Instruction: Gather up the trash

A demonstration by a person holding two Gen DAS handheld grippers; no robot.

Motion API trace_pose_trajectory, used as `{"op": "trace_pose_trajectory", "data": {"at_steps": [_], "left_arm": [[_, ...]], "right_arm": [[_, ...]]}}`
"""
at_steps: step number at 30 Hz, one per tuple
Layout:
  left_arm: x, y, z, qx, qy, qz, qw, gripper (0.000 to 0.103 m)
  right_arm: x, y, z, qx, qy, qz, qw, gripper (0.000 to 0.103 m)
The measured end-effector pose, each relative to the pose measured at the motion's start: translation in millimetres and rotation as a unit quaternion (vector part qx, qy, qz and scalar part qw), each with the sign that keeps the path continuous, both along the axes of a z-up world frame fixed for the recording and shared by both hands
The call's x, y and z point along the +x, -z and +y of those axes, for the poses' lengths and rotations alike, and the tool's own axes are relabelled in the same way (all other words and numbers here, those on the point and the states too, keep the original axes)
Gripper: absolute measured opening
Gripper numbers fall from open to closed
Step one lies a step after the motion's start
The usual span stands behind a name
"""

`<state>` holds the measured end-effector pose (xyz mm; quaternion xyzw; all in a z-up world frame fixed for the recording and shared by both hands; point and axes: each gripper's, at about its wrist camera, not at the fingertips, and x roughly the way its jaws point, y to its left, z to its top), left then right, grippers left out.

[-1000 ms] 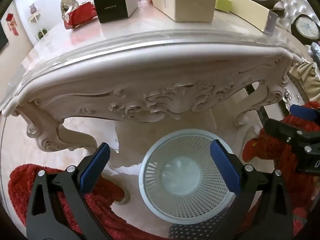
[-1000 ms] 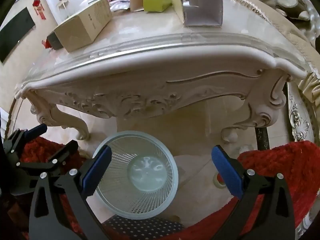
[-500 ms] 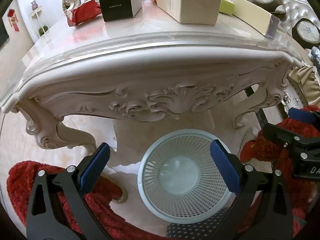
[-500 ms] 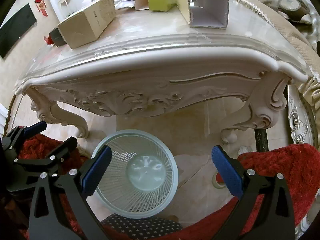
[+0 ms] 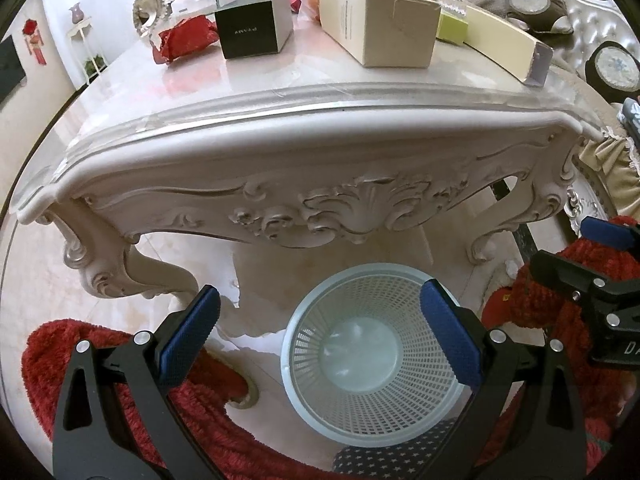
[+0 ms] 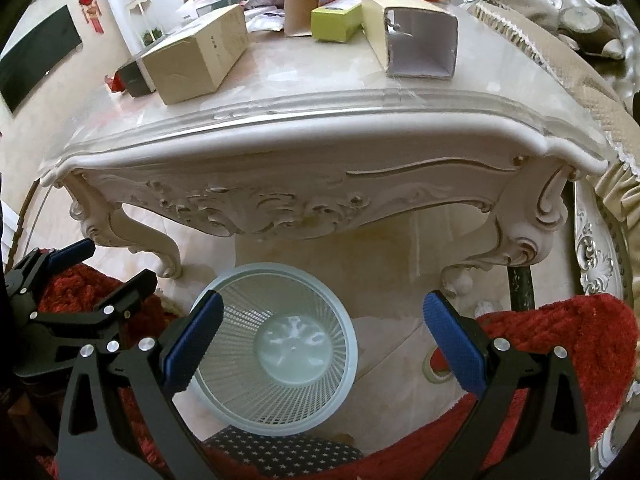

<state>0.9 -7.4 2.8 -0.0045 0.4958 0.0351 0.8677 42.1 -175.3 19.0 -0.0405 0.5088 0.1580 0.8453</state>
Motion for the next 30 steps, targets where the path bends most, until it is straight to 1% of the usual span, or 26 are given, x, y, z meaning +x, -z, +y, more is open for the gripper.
{"op": "trace_pose_trajectory", "data": {"at_steps": [8,30], "left_arm": [[-1.3,-2.5,-2.2,0.003,0.004,-0.004,1.0000,0.097],[-1.8,3.1,-7.0,0.003,0.015,0.007,0.9999,0.097]], "right_arm": [[-1.7,-1.0,1.4,0.000,0.002,-0.002,1.000,0.096],[-2.4,1.0,-1.1,0.000,0.010,0.003,1.000,0.096]]}}
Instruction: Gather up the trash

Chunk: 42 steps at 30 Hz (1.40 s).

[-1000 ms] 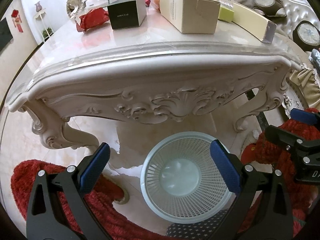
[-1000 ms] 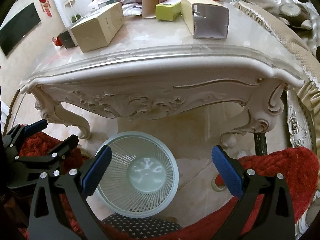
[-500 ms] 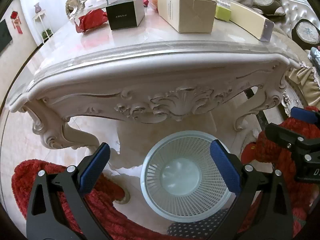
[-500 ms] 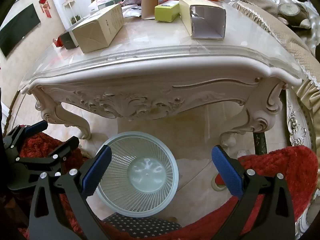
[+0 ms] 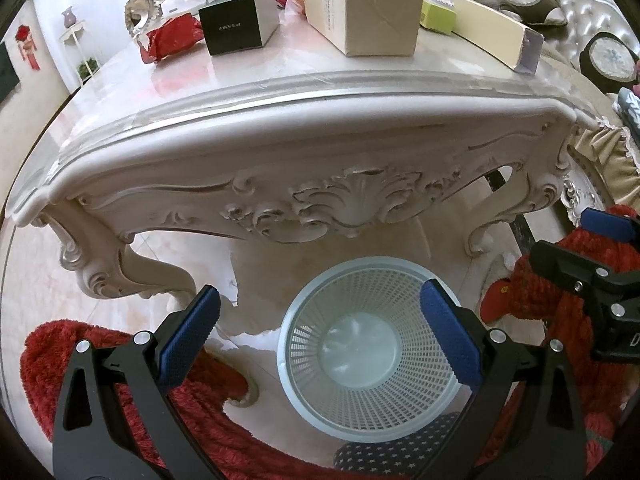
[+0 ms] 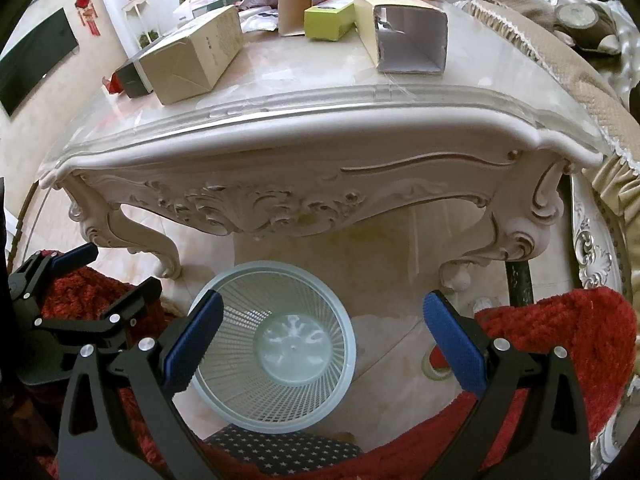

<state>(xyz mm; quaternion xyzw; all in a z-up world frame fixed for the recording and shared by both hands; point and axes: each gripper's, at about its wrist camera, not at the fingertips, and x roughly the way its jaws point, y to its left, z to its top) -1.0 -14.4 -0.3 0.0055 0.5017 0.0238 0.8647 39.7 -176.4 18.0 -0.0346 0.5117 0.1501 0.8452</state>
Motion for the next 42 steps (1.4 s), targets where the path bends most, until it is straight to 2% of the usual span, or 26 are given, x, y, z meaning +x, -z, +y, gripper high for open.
{"op": "trace_pose_trajectory", "data": {"at_steps": [14,26,28,30,34,36,39,42], "left_arm": [[-1,2,3,-0.002,-0.005,0.003,1.0000,0.097],[-3,1,4,0.000,-0.007,-0.002,1.0000,0.097],[-6,-7,7,0.006,-0.011,-0.016,0.9998,0.097],[-11,-27,17,0.006,-0.020,-0.058,0.9981,0.097],[4,-65,45,-0.032,-0.027,-0.129,0.9908,0.097],[25,-78,50,-0.007,-0.035,-0.158,0.9868,0.097],[53,-78,52,0.023,-0.037,-0.174,0.9838,0.097],[80,-67,58,0.007,-0.047,-0.155,0.9869,0.097]], "right_arm": [[0,1,-1,0.001,0.000,0.000,1.000,0.096],[-6,-4,-4,0.023,0.002,-0.028,0.999,0.096],[-7,-11,-7,0.037,0.001,-0.043,0.998,0.096],[-6,-23,-11,0.053,-0.002,-0.062,0.997,0.096],[10,-62,-19,0.076,-0.008,-0.143,0.987,0.096],[25,-72,-16,0.066,-0.014,-0.165,0.984,0.096],[52,-74,-7,0.038,-0.010,-0.180,0.983,0.096],[76,-65,-3,0.026,-0.014,-0.175,0.984,0.096]]}}
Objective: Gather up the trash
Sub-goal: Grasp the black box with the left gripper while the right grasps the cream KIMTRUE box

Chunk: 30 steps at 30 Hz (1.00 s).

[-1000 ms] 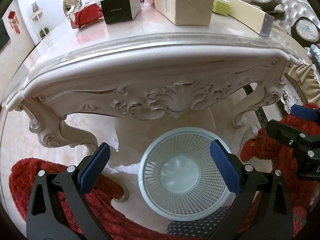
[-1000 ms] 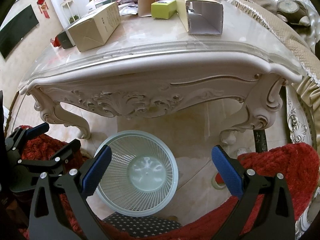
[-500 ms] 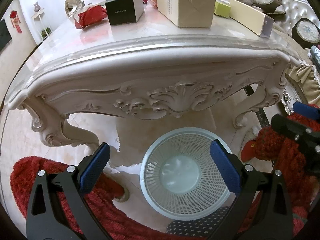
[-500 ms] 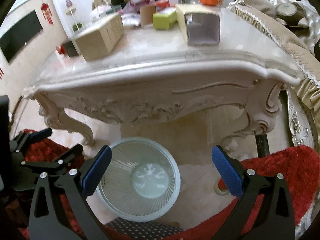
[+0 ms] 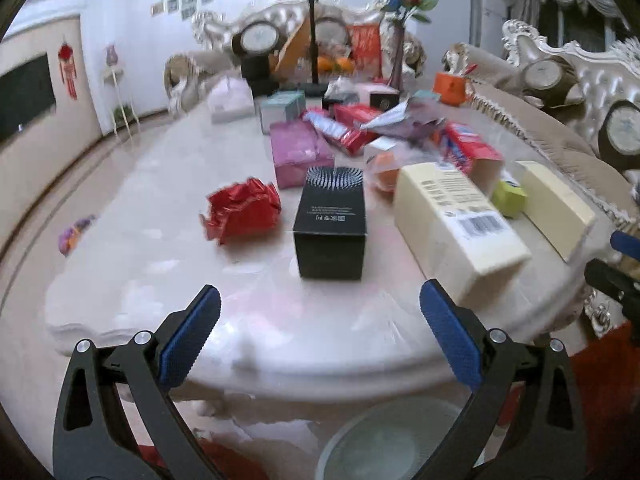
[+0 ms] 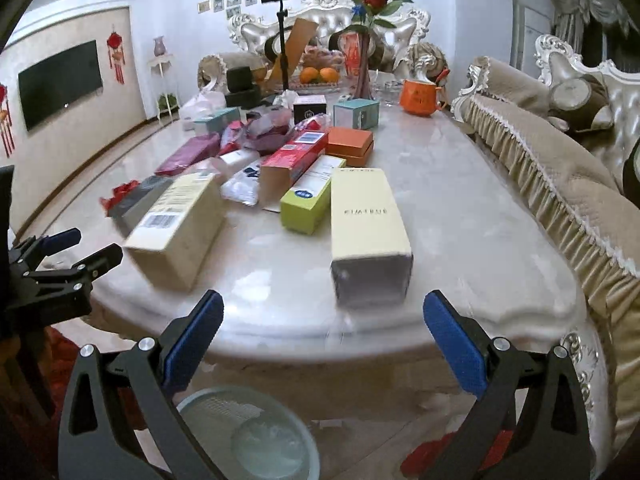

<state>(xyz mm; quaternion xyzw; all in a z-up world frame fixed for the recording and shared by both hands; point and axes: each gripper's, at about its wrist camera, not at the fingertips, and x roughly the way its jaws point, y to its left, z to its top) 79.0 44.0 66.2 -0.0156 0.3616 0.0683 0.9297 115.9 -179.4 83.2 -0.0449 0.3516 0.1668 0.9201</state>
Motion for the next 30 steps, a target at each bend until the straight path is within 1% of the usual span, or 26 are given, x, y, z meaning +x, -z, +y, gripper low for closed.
{"op": "trace_pose_trajectory", "data": {"at_steps": [3,4,6,9,10,11,12,13,14,15,16,17,21,24,27,30], "left_arm": [[14,1,4,-0.029,-0.005,0.001,0.9996,0.097],[19,1,4,-0.032,-0.008,-0.003,0.9995,0.097],[27,4,3,-0.028,-0.012,-0.003,0.9995,0.097],[35,6,3,-0.032,-0.011,-0.005,0.9994,0.097],[38,5,2,-0.031,-0.012,-0.007,0.9994,0.093],[40,6,2,-0.030,-0.011,-0.005,0.9995,0.083],[44,6,2,-0.032,-0.008,-0.002,0.9995,0.078],[47,8,2,-0.039,-0.005,0.004,0.9992,0.068],[48,9,3,-0.041,-0.007,0.003,0.9991,0.053],[50,9,3,-0.031,-0.012,0.003,0.9994,0.044],[51,9,3,-0.023,-0.014,0.003,0.9996,0.042],[52,9,5,-0.028,-0.012,0.002,0.9995,0.041],[43,6,13,-0.056,-0.020,-0.010,0.9982,0.041],[31,1,16,-0.068,-0.015,-0.018,0.9974,0.041],[10,-11,14,-0.072,0.003,-0.035,0.9968,0.041],[-16,-24,12,-0.081,0.027,-0.045,0.9953,0.041]], "right_arm": [[10,4,0,-0.015,-0.004,-0.012,1.000,0.096],[15,5,1,-0.026,-0.004,-0.021,0.999,0.096],[22,6,2,-0.039,-0.004,-0.025,0.999,0.096],[35,10,0,-0.043,0.000,-0.019,0.999,0.096],[40,11,-1,-0.042,0.001,-0.016,0.999,0.096],[44,12,-2,-0.041,0.000,-0.015,0.999,0.096],[47,13,-2,-0.042,0.001,-0.012,0.999,0.095],[52,14,-3,-0.044,0.002,-0.006,0.999,0.094],[51,14,-2,-0.042,0.001,-0.005,0.999,0.089],[53,15,-2,-0.038,-0.003,-0.001,0.999,0.072],[55,17,-2,-0.035,-0.011,0.013,0.999,0.054],[57,19,-3,-0.036,-0.011,0.021,0.999,0.049],[51,19,-3,-0.043,-0.008,0.014,0.999,0.048],[46,15,-9,-0.034,0.001,0.008,0.999,0.046],[43,6,-22,-0.015,0.018,0.005,1.000,0.046],[32,-6,-41,0.020,0.023,0.009,0.999,0.046]]}}
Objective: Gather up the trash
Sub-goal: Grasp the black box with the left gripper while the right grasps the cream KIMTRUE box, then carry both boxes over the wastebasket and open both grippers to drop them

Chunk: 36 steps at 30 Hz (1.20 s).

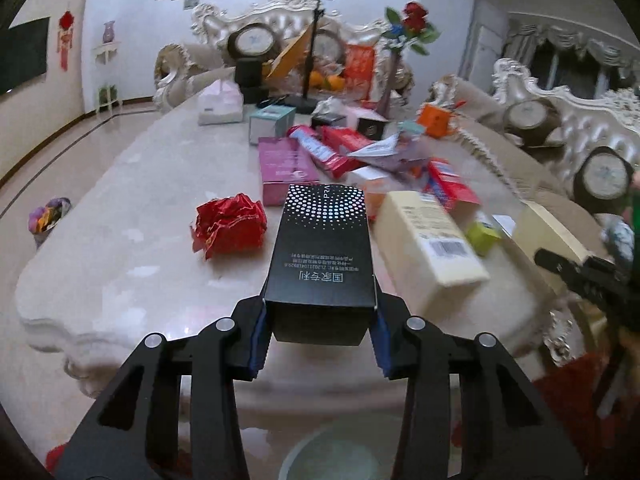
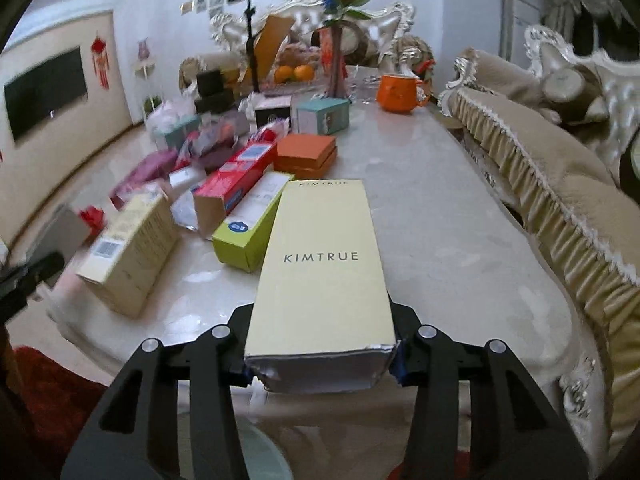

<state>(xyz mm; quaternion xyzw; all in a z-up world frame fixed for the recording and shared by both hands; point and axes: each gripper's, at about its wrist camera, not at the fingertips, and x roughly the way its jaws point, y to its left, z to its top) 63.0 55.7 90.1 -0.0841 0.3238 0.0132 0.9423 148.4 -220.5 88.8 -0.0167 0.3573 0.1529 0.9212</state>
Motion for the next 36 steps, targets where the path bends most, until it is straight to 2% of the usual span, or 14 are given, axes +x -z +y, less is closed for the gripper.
{"op": "trace_pose_trajectory", "data": {"at_steps": [3,6,8,10,12,15,17,20,23,24,25,26,33,36], "left_arm": [[-35,-12,-4,-0.016,0.027,-0.001,0.9995,0.041],[-70,-10,-15,-0.017,0.062,0.027,0.9976,0.041],[-86,9,-23,-0.017,0.079,0.069,0.9943,0.041],[-91,44,-33,-0.023,0.090,0.129,0.9873,0.041],[-86,81,-40,-0.040,0.100,0.182,0.9774,0.041],[-69,145,-58,-0.052,0.127,0.272,0.9525,0.041],[-60,171,-66,-0.054,0.147,0.307,0.9386,0.041],[-47,204,-75,-0.027,0.161,0.346,0.9239,0.042],[-44,226,-72,-0.042,0.155,0.376,0.9128,0.043],[-42,231,-71,-0.047,0.150,0.386,0.9090,0.047],[-42,235,-70,-0.041,0.141,0.392,0.9081,0.068],[-44,236,-71,-0.032,0.135,0.392,0.9097,0.080],[-48,221,-51,-0.066,0.101,0.365,0.9231,0.080],[-51,215,-41,-0.083,0.092,0.356,0.9264,0.084]], "right_arm": [[-29,-17,-16,0.046,-0.028,0.012,0.998,0.046],[-72,-26,-21,0.071,-0.084,0.043,0.993,0.046],[-98,-19,-20,0.078,-0.114,0.082,0.987,0.046],[-113,6,-11,0.070,-0.132,0.139,0.979,0.046],[-116,41,1,0.051,-0.139,0.189,0.971,0.046],[-110,107,24,0.025,-0.152,0.272,0.950,0.046],[-104,147,41,-0.008,-0.160,0.315,0.935,0.046],[-98,183,59,-0.042,-0.178,0.347,0.920,0.046],[-95,200,72,-0.073,-0.192,0.348,0.915,0.049],[-94,203,75,-0.077,-0.195,0.346,0.915,0.061],[-94,205,78,-0.084,-0.196,0.343,0.915,0.079],[-95,204,78,-0.087,-0.196,0.339,0.916,0.084],[-105,190,56,-0.069,-0.174,0.315,0.930,0.085],[-104,175,45,-0.064,-0.156,0.297,0.940,0.085]]}}
